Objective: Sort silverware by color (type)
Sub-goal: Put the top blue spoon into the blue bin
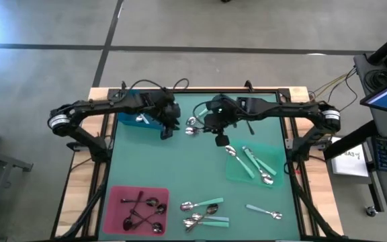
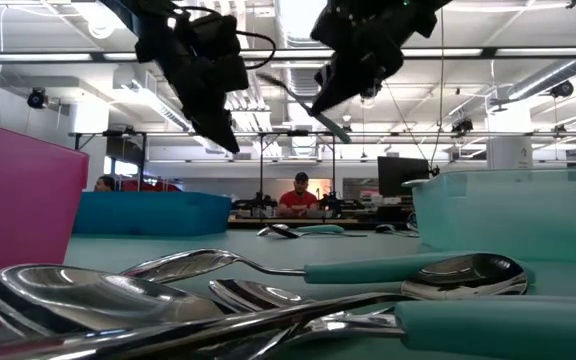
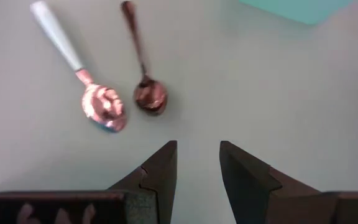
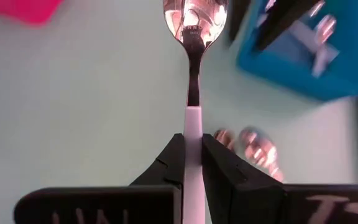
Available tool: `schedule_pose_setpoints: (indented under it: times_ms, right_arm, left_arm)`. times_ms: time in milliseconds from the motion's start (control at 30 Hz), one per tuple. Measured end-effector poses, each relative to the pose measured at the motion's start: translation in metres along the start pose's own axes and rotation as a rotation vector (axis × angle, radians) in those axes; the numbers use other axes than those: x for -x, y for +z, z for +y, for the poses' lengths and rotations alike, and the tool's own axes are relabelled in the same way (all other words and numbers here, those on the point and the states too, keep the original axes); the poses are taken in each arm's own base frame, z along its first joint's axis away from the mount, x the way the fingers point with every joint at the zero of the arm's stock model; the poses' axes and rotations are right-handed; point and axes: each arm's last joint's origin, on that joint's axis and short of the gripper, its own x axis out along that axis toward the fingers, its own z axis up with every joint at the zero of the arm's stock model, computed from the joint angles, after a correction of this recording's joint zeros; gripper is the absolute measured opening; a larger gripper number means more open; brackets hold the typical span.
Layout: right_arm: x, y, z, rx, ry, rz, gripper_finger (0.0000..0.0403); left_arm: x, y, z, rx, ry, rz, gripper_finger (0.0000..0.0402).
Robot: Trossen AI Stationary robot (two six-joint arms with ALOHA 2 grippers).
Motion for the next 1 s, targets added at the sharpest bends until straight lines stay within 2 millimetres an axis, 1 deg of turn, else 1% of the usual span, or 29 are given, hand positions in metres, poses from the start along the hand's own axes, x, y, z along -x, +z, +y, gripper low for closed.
schedule_pose_setpoints:
  times_ms: [67,133,233,333,400,467,633,767,1000]
  right_arm:
    - [0.003,0.002,0.0,0.02,-0.032,-0.069,0.002]
    - [0.004,0.0,0.001,0.032,-0.051,-0.11,0.002]
    - [0.005,-0.005,0.004,0.044,-0.071,-0.15,0.002]
    - [0.007,-0.009,0.005,0.073,-0.114,-0.234,0.002]
    - [0.008,-0.011,0.004,0.093,-0.15,-0.301,0.002]
    - [0.01,-0.013,0.003,0.099,-0.189,-0.366,0.002]
    - [0.014,-0.019,0.001,0.107,-0.263,-0.507,0.002]
    - [0.011,-0.019,-0.001,0.108,-0.297,-0.589,0.002]
    - [-0.002,-0.017,-0.005,0.113,-0.313,-0.648,0.0021]
  left_arm:
    - [-0.008,-0.001,-0.005,-0.031,-0.003,-0.042,0.0105]
    - [-0.015,0.002,-0.009,-0.076,0.005,-0.134,0.0105]
    - [-0.022,0.008,-0.012,-0.143,0.042,-0.317,0.0105]
    - [-0.027,0.01,-0.009,-0.177,0.127,-0.524,0.0105]
    - [-0.03,0.007,-0.008,-0.169,0.149,-0.631,0.0105]
    - [-0.033,0.001,-0.008,-0.158,0.159,-0.697,0.0105]
    - [-0.033,-0.007,-0.01,-0.162,0.182,-0.797,0.0105]
    - [-0.03,-0.005,-0.012,-0.169,0.18,-0.837,0.0105]
    - [-0.028,0.003,-0.015,-0.205,0.138,-0.852,0.0105]
